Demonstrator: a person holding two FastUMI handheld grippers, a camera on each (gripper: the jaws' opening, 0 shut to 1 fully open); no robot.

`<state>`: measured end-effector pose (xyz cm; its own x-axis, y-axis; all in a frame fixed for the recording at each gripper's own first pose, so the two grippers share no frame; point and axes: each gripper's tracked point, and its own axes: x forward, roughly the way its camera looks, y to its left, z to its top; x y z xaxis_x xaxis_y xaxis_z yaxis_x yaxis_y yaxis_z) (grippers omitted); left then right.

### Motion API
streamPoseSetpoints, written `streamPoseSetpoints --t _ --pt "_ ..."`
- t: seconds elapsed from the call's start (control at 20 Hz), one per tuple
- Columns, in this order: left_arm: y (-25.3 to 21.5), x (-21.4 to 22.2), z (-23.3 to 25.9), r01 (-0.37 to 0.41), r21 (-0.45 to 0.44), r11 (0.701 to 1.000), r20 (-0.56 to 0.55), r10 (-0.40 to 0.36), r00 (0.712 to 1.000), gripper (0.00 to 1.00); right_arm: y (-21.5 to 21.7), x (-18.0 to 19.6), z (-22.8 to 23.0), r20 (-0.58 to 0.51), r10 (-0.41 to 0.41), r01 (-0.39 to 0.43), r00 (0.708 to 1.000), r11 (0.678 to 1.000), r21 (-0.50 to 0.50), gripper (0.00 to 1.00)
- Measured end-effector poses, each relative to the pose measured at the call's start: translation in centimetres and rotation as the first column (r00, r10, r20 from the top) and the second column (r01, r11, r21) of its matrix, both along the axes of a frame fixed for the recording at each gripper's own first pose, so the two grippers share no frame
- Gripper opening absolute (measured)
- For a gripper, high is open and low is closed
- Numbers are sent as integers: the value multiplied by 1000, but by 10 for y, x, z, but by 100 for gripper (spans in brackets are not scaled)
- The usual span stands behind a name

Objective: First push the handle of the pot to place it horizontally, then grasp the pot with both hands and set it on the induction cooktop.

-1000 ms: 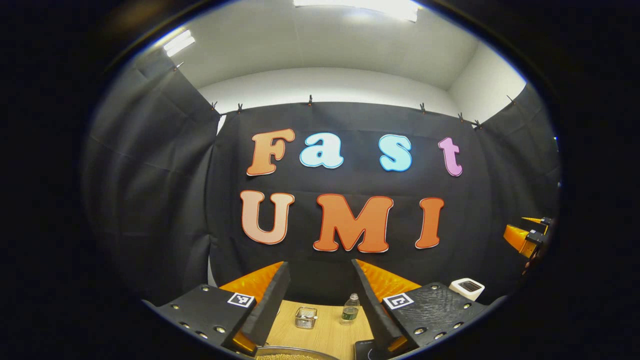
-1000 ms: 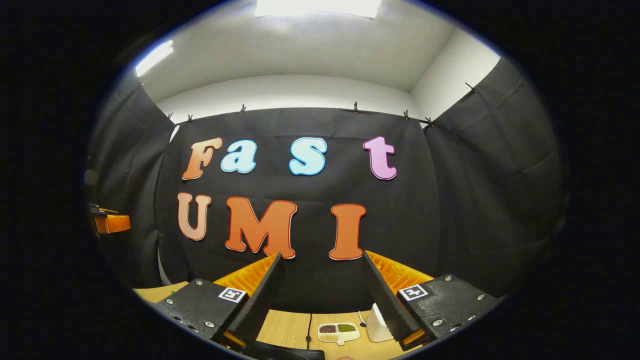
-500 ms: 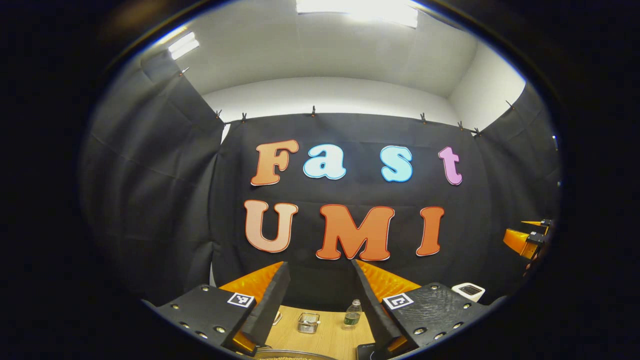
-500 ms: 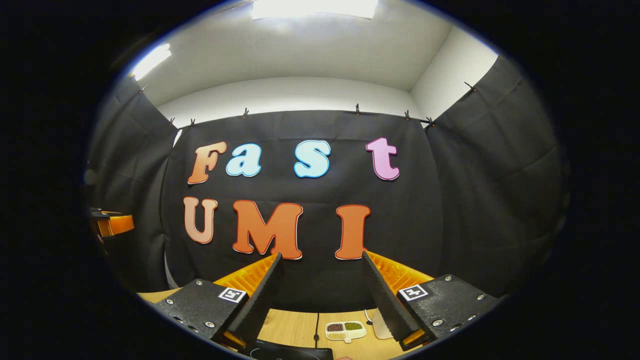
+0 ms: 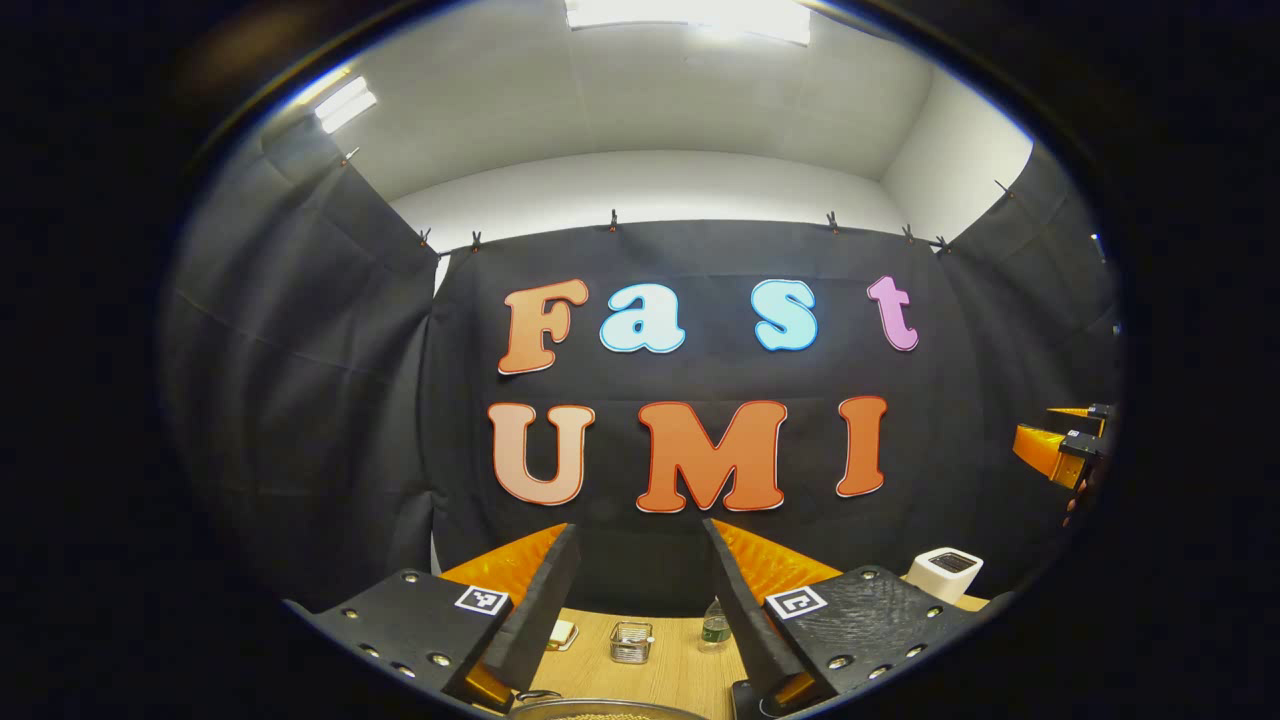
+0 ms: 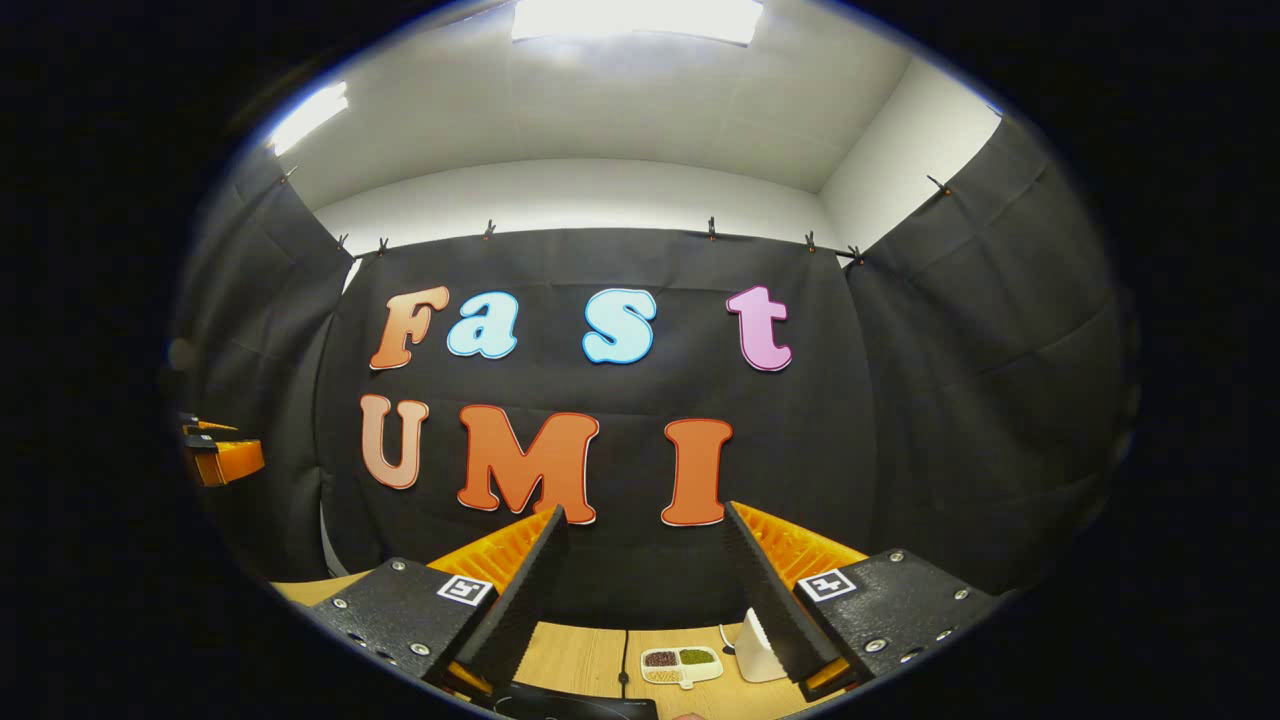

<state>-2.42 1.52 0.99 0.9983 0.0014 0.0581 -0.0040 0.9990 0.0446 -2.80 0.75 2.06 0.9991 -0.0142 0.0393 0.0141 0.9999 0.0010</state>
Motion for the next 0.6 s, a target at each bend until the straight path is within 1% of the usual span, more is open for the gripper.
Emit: streamPoseSetpoints --t 0.25,0.35,0.4,0.45,0.5,0.55,0.6 --pt "-9 1 -12 33 -19 999 -44 -34 998 77 -8 1 -7 -22 -18 18 1000 1000 -5 95" --pt "-17 1 -20 58 -19 998 -78 -60 995 78 -10 3 -10 -24 -24 24 999 1000 -7 95" --pt "-22 1 -28 74 -12 997 -106 -75 992 77 -10 2 -13 -30 -27 27 999 1000 -9 95" --pt "-26 2 -33 84 2 996 -125 -83 989 77 -10 1 -17 -37 -27 27 999 1000 -10 95" --pt "-31 2 -38 104 18 994 -148 -100 984 83 -9 0 -21 -46 -26 26 999 1000 -12 95" --pt "-38 2 -46 126 31 992 -172 -119 978 77 -9 0 -25 -57 -25 24 998 1000 -13 95" --pt "-45 2 -55 148 41 988 -203 -137 970 67 -8 0 -29 -65 -24 23 998 1000 -15 95"
